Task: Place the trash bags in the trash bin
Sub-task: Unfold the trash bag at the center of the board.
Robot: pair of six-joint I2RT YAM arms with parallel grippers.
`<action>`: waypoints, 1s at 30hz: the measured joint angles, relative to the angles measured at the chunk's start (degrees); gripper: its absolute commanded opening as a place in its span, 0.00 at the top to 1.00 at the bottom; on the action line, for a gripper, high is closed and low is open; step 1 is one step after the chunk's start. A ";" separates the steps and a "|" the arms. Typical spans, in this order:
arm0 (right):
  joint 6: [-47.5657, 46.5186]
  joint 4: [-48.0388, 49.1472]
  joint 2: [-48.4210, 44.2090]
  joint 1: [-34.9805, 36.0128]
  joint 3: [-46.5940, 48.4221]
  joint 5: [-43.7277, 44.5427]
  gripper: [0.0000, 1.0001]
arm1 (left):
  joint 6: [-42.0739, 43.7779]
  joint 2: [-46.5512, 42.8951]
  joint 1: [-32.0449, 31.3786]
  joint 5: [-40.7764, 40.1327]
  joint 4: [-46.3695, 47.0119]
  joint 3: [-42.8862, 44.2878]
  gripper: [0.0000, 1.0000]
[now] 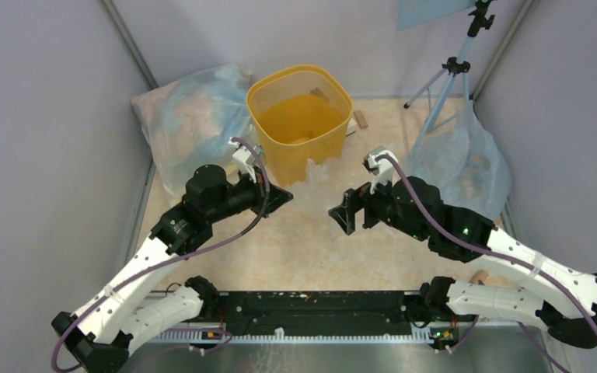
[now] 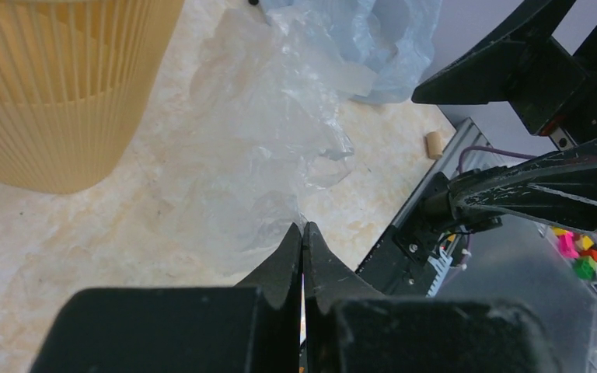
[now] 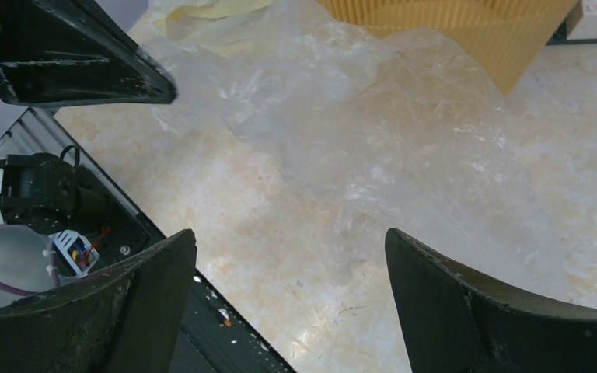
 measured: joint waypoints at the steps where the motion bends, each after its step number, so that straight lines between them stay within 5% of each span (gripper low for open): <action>1: -0.15 0.59 0.39 0.28 0.11 -0.17 0.09 | -0.37 0.24 0.00 0.72 0.20 0.00 1.00; 11: -2.45 10.47 13.97 7.41 1.40 9.77 0.12 | -2.27 0.20 0.00 5.79 3.74 -0.17 1.00; 21: -1.33 22.32 16.39 6.49 -0.13 32.79 0.47 | -1.60 -2.29 0.00 4.98 1.38 -0.09 1.00; 25: 2.56 20.26 16.35 -0.17 -1.29 32.59 0.58 | -0.42 -3.82 0.00 1.81 -2.60 1.73 1.00; 30: 5.22 16.50 15.39 -8.44 -6.08 30.60 0.89 | 1.38 -7.28 0.00 -4.28 -6.10 3.89 1.00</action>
